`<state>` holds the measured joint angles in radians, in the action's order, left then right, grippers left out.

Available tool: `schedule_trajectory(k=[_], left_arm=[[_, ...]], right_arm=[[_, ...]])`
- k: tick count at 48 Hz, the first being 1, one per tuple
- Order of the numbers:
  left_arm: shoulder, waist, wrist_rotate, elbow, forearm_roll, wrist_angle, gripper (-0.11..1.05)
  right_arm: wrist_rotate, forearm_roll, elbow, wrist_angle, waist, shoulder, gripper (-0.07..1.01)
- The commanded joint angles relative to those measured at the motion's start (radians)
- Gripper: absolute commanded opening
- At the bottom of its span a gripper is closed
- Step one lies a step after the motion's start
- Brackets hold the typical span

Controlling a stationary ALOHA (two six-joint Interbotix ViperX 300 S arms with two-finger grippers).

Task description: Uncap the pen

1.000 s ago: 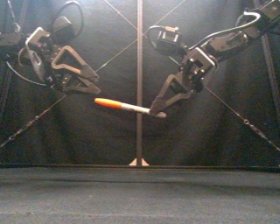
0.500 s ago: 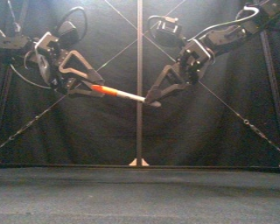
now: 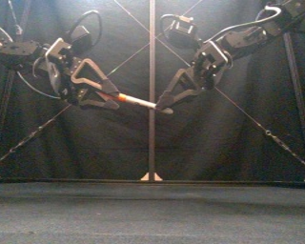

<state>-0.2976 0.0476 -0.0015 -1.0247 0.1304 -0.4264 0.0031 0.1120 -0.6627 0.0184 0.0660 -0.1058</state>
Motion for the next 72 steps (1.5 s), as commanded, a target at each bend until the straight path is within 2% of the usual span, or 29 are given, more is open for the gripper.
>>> schedule_trajectory(k=[1, 4, 13, 24, 30, 45, 58, 72], left_arm=[[0.008, -0.002, -0.0015, 0.031, 0.002, -0.008, 0.84], [0.009, 0.000, -0.0031, 0.032, 0.002, -0.009, 0.83], [0.009, -0.002, 0.0000, 0.035, 0.002, -0.009, 0.75], [0.005, -0.002, 0.0000, 0.028, 0.000, -0.008, 0.52], [-0.006, -0.002, -0.0031, 0.020, 0.002, -0.008, 0.44], [-0.046, -0.002, -0.0031, -0.018, 0.032, -0.009, 0.43], [-0.091, -0.002, -0.0031, -0.044, 0.034, -0.008, 0.43], [-0.130, -0.002, -0.0015, -0.078, 0.032, -0.008, 0.43]], right_arm=[[-0.002, 0.002, 0.026, 0.009, 0.000, -0.043, 0.38], [-0.003, 0.002, 0.026, 0.012, 0.000, -0.044, 0.38], [-0.003, 0.000, 0.021, 0.015, 0.000, -0.044, 0.38], [-0.003, 0.002, 0.017, 0.015, 0.002, -0.048, 0.38], [0.003, 0.000, 0.000, 0.015, 0.003, -0.052, 0.38], [0.006, -0.018, -0.067, 0.034, 0.008, -0.130, 0.38], [0.006, -0.044, -0.144, 0.100, 0.009, -0.190, 0.38], [0.006, -0.052, -0.170, 0.104, 0.009, -0.204, 0.38]])
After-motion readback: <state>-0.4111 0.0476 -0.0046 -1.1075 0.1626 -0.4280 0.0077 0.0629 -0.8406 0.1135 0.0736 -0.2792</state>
